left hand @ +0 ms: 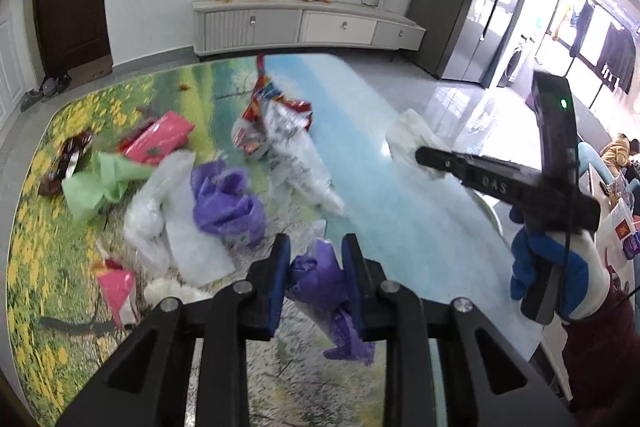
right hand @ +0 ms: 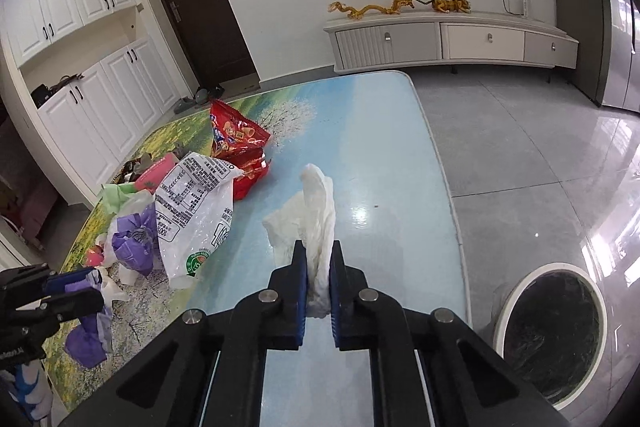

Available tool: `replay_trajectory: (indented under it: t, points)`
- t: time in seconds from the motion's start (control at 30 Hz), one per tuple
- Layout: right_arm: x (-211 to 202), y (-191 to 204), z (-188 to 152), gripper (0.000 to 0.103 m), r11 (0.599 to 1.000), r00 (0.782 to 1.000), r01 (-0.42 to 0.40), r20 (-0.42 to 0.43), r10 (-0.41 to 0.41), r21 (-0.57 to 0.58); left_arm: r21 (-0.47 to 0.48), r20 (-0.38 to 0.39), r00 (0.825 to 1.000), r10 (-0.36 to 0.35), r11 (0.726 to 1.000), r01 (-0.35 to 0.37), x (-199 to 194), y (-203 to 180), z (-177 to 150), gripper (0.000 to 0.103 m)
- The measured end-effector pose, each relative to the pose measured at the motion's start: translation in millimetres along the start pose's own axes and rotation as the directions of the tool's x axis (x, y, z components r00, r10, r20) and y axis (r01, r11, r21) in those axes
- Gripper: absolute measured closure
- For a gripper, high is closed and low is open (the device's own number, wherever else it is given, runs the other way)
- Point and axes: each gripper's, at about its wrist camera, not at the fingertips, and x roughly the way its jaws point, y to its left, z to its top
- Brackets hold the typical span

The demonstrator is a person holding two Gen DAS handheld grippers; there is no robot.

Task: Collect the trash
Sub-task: 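Carry tissue and purple bag to the bin and open both tools over it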

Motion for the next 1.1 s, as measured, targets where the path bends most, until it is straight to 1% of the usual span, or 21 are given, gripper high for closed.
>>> replay_trajectory:
  t: [0.1,0.2,0.33,0.47,0.57,0.63,0.67,0.7,0.77,0.8,0.83,0.87,0.9,0.93,0.97,1.0,1.1]
  points:
    - [-21.9,-19.6,-4.6,0.094,0.999,0.999,0.031,0.034,-0.032,0.037,0.046,0.018,0.999,-0.044,0.998,0.043,3.3,-22.9,25.0,0.078]
    - [-41.8,-52.5,-11.7,0.094,0.992,0.994,0.094,0.052,-0.099,0.09,0.101,0.01,0.995,-0.102,0.99,0.101,19.8,-56.6,51.8,0.078]
    - [-64.4,-114.1,-27.4,0.094,0.959,0.977,0.199,0.036,-0.211,0.202,0.161,-0.052,0.979,-0.196,0.966,0.202,62.0,-117.1,87.1,0.078]
    - [-72.4,-175.9,-47.4,0.094,0.909,0.952,0.297,-0.024,-0.304,0.293,0.205,-0.126,0.957,-0.262,0.937,0.284,110.6,-180.5,112.5,0.078]
    - [-71.6,-213.4,-62.1,0.094,0.873,0.935,0.349,-0.069,-0.347,0.34,0.221,-0.183,0.941,-0.286,0.92,0.323,152.9,-223.6,125.7,0.077]
    - [-67.7,-234.4,-70.1,0.094,0.855,0.93,0.366,-0.098,-0.355,0.368,0.214,-0.217,0.933,-0.288,0.918,0.333,180.3,-247.0,130.9,0.076]
    - [-65.8,-245.0,-74.8,0.093,0.846,0.925,0.377,-0.114,-0.361,0.377,0.207,-0.236,0.926,-0.295,0.916,0.344,194.1,-255.4,132.6,0.075]
    - [-63.4,-252.9,-77.6,0.092,0.839,0.923,0.384,-0.127,-0.364,0.385,0.202,-0.249,0.924,-0.291,0.917,0.343,207.5,-262.6,133.2,0.075]
    - [-57.3,-267.3,-82.8,0.091,0.829,0.92,0.391,-0.149,-0.362,0.4,0.203,-0.259,0.927,-0.272,0.923,0.327,228.5,-274.7,131.9,0.075]
    - [-54.0,-273.9,-85.6,0.091,0.822,0.917,0.399,-0.161,-0.366,0.405,0.195,-0.273,0.922,-0.274,0.923,0.332,240.6,-279.8,132.5,0.075]
    - [-51.8,-277.0,-91.4,0.089,0.817,0.913,0.408,-0.174,-0.37,0.407,0.185,-0.289,0.914,-0.285,0.92,0.345,248.8,-284.2,131.6,0.074]
    - [-49.0,-282.8,-94.8,0.085,0.813,0.911,0.413,-0.188,-0.368,0.41,0.173,-0.31,0.903,-0.297,0.917,0.361,260.4,-288.2,131.2,0.073]
    - [-46.5,-287.1,-97.6,0.078,0.808,0.906,0.422,-0.203,-0.371,0.411,0.164,-0.323,0.898,-0.299,0.917,0.364,266.2,-292.3,130.6,0.07]
    - [-44.3,-291.5,-101.7,0.071,0.801,0.9,0.436,-0.218,-0.378,0.41,0.153,-0.335,0.894,-0.298,0.919,0.364,273.9,-294.4,129.8,0.061]
    - [-42.9,-295.5,-105.0,0.06,0.794,0.894,0.447,-0.229,-0.384,0.412,0.147,-0.339,0.893,-0.295,0.921,0.36,278.0,-297.2,129.2,0.055]
    - [-43.6,-297.4,-108.0,0.057,0.79,0.892,0.451,-0.232,-0.387,0.416,0.144,-0.34,0.896,-0.287,0.925,0.351,282.8,-297.6,129.4,0.055]
    - [-48.3,-299.2,-113.2,0.057,0.779,0.889,0.457,-0.237,-0.391,0.429,0.132,-0.346,0.892,-0.292,0.926,0.354,282.6,-298.0,126.9,0.055]
